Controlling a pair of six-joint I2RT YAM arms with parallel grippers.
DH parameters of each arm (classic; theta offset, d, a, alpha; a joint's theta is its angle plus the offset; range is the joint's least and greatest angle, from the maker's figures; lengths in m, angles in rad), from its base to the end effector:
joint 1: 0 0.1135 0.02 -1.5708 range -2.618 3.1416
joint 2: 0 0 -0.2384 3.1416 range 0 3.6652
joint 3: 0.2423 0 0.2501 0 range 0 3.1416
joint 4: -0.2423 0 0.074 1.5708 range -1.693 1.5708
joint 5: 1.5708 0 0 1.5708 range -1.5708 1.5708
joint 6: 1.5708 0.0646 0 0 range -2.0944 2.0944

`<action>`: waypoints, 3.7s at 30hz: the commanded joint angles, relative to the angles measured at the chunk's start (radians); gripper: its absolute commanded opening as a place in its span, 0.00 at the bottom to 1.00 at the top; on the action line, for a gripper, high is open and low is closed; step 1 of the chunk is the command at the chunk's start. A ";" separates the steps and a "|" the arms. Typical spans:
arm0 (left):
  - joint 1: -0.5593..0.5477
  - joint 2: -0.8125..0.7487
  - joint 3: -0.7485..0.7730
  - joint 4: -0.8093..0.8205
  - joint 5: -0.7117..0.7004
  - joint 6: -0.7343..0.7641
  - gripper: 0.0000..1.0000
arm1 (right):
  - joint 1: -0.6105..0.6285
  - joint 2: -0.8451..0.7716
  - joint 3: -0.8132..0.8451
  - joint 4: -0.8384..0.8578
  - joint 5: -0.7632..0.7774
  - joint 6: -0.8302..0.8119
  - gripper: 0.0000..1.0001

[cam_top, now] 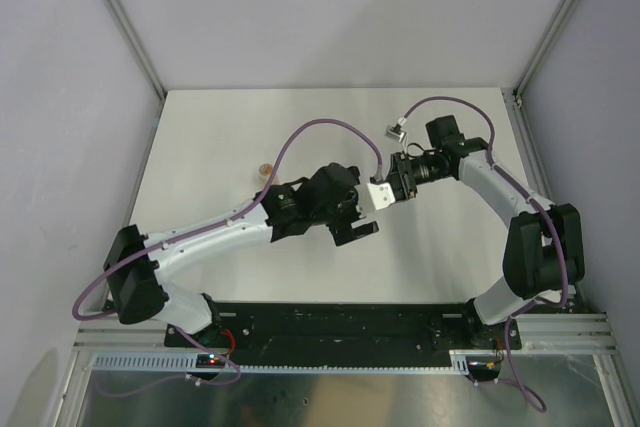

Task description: Sort the pills into containers

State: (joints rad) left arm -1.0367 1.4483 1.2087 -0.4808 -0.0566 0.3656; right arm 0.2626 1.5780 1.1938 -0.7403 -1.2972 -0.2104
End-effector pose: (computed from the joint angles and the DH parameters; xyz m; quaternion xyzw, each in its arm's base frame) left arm 0.1788 -0.2951 0.2594 0.5785 0.7033 -0.1114 0.3978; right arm 0.2820 0.1402 0.2340 -0.3120 0.7242 0.5935 0.1609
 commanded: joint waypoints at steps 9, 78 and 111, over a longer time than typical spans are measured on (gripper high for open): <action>0.017 -0.141 0.063 -0.017 0.101 -0.006 1.00 | -0.038 -0.076 0.042 0.009 0.023 -0.023 0.00; 0.291 0.143 0.330 -0.145 0.836 -0.275 0.68 | 0.024 -0.207 0.113 -0.063 0.071 -0.079 0.00; 0.254 0.178 0.322 -0.144 0.871 -0.287 0.35 | 0.028 -0.240 0.094 -0.077 0.063 -0.101 0.00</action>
State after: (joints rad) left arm -0.7784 1.6245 1.4971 -0.6388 0.7979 0.0860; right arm 0.2825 1.3815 1.2682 -0.8265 -1.2076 -0.3141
